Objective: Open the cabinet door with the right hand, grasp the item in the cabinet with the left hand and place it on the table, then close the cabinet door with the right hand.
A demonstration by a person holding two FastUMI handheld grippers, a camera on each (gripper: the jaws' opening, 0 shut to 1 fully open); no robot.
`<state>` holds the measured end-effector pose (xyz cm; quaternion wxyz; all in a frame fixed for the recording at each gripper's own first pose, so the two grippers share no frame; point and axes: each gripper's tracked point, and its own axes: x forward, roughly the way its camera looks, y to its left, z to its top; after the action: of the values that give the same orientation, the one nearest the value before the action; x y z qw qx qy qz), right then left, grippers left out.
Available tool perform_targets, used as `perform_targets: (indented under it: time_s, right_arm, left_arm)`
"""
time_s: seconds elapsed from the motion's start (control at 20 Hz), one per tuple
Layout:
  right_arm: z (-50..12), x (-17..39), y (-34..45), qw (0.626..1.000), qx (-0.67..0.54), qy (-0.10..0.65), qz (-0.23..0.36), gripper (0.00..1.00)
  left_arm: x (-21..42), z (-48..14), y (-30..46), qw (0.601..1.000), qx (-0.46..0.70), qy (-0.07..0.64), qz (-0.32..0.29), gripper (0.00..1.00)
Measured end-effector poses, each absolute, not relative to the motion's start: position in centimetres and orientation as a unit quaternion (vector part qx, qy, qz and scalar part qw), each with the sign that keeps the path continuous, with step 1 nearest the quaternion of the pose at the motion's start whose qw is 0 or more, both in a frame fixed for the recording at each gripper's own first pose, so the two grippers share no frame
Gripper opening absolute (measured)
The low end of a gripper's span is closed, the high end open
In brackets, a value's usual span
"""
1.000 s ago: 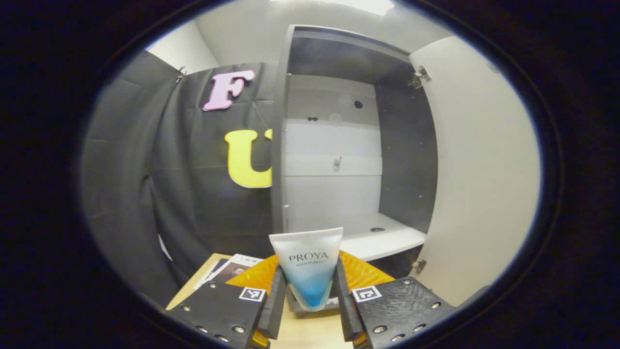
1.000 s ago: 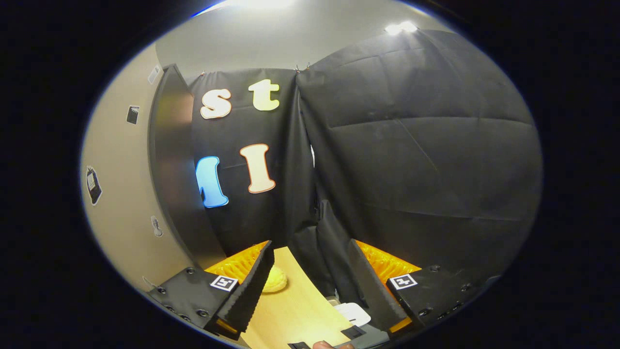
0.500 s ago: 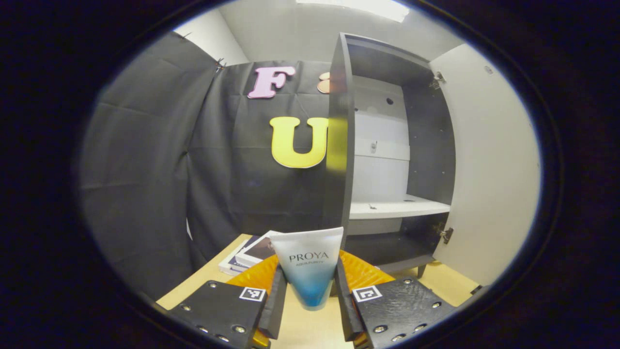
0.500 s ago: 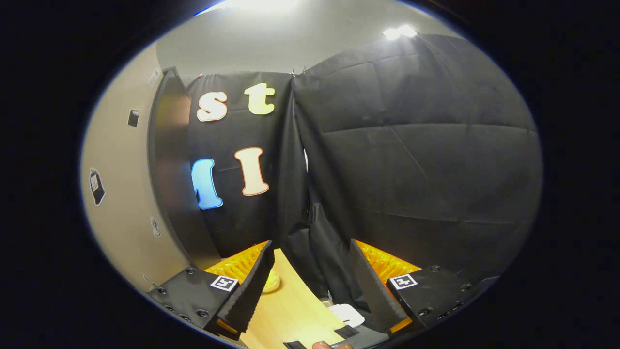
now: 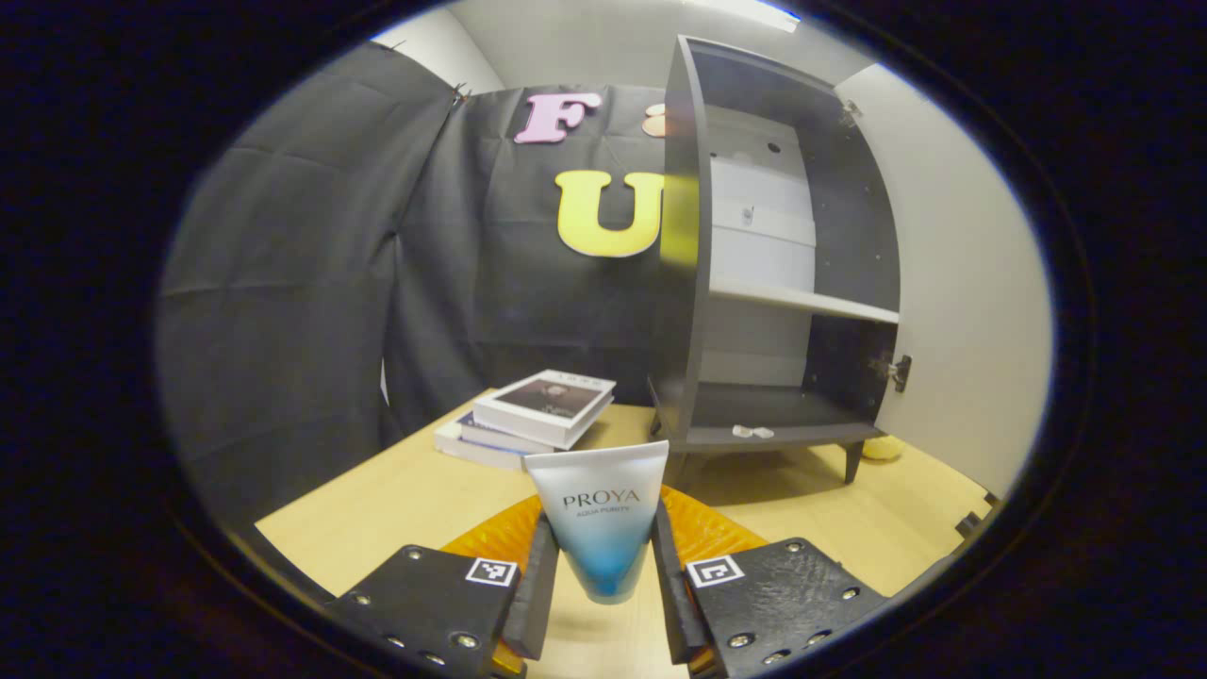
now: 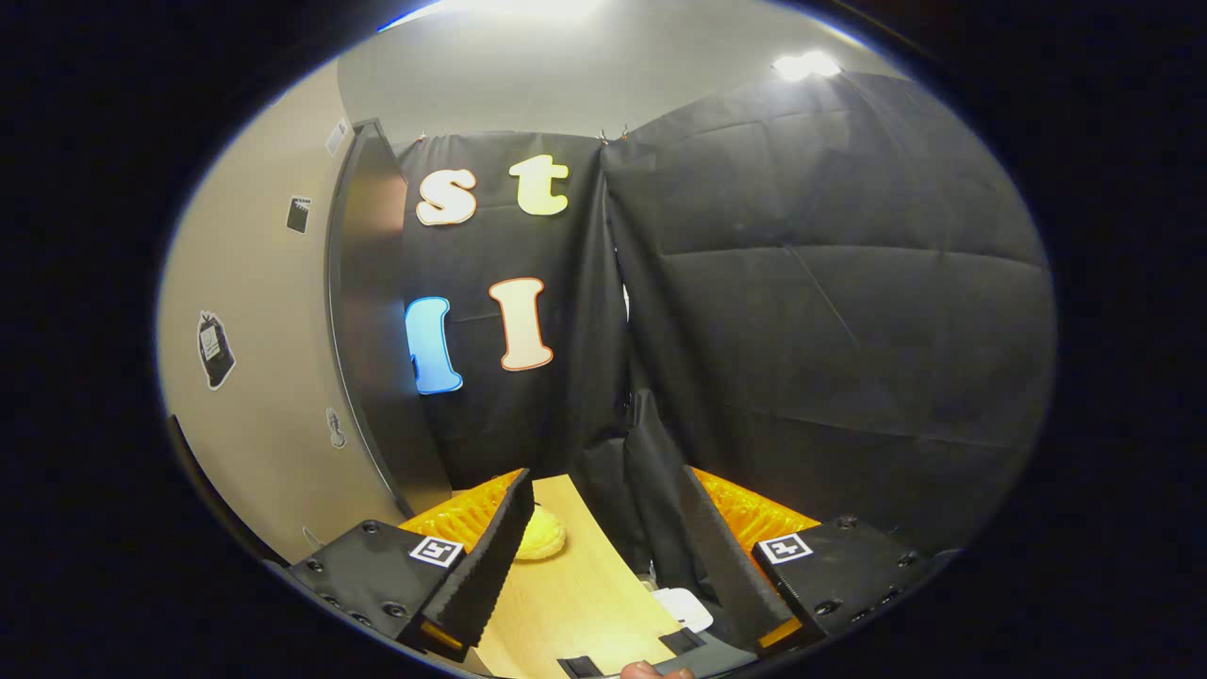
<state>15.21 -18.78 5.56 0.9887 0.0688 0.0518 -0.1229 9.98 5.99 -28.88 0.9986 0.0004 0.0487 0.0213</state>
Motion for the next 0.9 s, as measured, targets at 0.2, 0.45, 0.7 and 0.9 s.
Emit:
perform_targets:
  time_s: [0.2, 0.45, 0.7, 0.9]
  right_arm:
    - [6.3, 14.9, -19.4, 0.985, 0.089, 0.036, -0.141, 0.98]
    - [5.2, 14.9, -19.7, 0.978, 0.109, 0.050, -0.170, 0.98]
    - [4.0, 15.0, -19.7, 0.979, 0.075, 0.067, -0.176, 0.98]
    - [3.4, 15.2, -19.3, 0.979, 0.080, 0.069, -0.172, 0.98]
  left_arm:
    - [9.5, -31.3, 6.7, 0.998, 0.021, 0.048, 0.031, 0.52]
    - [9.6, -35.2, 7.9, 0.995, 0.045, 0.078, 0.033, 0.51]
    - [8.7, -37.5, 8.1, 0.992, 0.045, 0.111, 0.032, 0.52]
    - [8.2, -37.3, 7.1, 0.991, 0.067, 0.117, 0.015, 0.54]
